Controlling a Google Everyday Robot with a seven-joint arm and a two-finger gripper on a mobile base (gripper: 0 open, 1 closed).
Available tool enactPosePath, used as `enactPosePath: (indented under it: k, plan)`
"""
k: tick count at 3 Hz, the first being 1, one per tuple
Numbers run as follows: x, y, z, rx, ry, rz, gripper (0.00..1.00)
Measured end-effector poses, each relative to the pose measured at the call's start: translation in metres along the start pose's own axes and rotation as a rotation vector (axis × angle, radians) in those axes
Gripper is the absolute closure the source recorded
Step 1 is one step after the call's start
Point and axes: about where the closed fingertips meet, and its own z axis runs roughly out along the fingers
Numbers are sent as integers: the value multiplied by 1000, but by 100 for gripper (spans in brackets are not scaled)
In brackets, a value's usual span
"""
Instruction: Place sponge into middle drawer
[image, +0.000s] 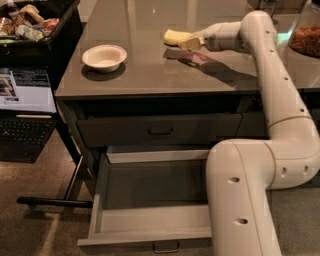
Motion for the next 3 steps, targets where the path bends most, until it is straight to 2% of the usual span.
enactPosePath:
  k: [1, 2, 3]
  plan:
    - [0, 8, -25, -63, -9, 6, 100]
    - [-6, 20, -37, -121, -27, 7, 100]
    - [-19, 29, -32, -143, -68, 36, 100]
